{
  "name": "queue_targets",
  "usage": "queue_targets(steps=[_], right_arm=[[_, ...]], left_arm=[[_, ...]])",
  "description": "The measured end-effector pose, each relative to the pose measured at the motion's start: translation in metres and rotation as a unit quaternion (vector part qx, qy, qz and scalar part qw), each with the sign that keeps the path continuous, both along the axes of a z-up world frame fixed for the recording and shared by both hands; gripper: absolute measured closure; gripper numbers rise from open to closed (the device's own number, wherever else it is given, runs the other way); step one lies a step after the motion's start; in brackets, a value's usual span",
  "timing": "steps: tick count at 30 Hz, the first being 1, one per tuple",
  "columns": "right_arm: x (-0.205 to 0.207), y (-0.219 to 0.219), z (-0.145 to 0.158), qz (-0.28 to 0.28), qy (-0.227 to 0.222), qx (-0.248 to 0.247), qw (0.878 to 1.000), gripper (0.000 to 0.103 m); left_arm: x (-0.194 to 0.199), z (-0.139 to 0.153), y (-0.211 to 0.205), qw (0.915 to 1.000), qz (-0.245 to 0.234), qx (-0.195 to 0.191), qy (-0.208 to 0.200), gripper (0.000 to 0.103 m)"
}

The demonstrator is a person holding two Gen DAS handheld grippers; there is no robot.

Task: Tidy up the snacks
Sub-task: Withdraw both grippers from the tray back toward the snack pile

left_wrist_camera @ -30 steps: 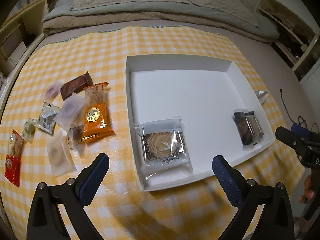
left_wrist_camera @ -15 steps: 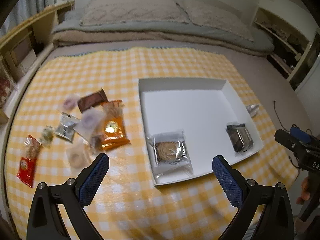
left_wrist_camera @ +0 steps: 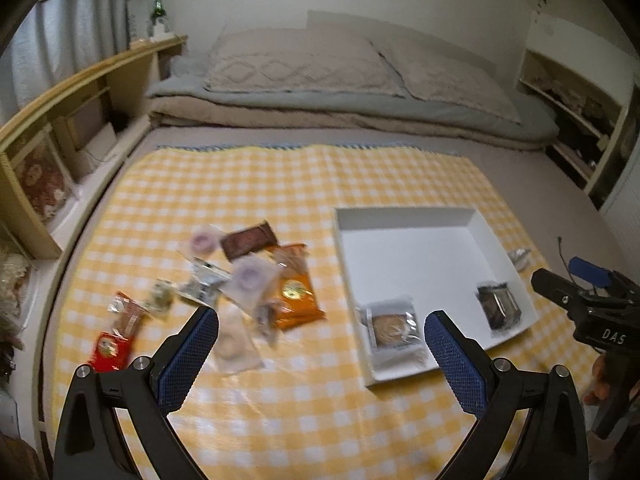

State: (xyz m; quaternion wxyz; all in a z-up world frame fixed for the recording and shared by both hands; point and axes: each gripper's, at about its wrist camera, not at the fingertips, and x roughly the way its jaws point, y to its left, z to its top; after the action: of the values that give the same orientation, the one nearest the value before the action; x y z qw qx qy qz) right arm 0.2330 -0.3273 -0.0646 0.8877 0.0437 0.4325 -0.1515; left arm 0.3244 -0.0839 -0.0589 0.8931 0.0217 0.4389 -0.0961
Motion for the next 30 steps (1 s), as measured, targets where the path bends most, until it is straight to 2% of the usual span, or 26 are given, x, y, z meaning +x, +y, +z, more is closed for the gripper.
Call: queue_targets(steps=[10, 18, 25, 27, 29, 30], right_arm=[[0.041, 0.046, -0.005, 0.044, -0.004, 0.004, 0.999, 0.0], [0.077, 0.085, -0.018, 0.082, 0.0, 0.015, 0.997, 0.0], [0.109, 0.099, -0.042, 0.086, 0.023, 0.053, 0.995, 0.0], [0.121, 0.103, -0.052, 0.085, 0.035, 0.067, 0.994, 0.006], [0.131, 0.105, -0.06, 0.084, 0.047, 0.08, 0.992, 0.023], [0.135, 0.106, -0.065, 0.083, 0.054, 0.086, 0.991, 0.025]], left_arm=[[-0.021, 0.024, 0.066, 0.9979, 0.051, 0.002, -0.041, 0.0], [-0.023, 0.017, 0.091, 0.9947, 0.068, 0.042, -0.065, 0.0], [-0.008, 0.004, 0.122, 0.9921, 0.094, 0.049, -0.066, 0.0], [-0.003, 0.0, 0.131, 0.9907, 0.103, 0.055, -0.069, 0.0], [0.003, -0.005, 0.141, 0.9895, 0.109, 0.062, -0.072, 0.0], [0.006, -0.008, 0.145, 0.9889, 0.11, 0.067, -0.072, 0.0]])
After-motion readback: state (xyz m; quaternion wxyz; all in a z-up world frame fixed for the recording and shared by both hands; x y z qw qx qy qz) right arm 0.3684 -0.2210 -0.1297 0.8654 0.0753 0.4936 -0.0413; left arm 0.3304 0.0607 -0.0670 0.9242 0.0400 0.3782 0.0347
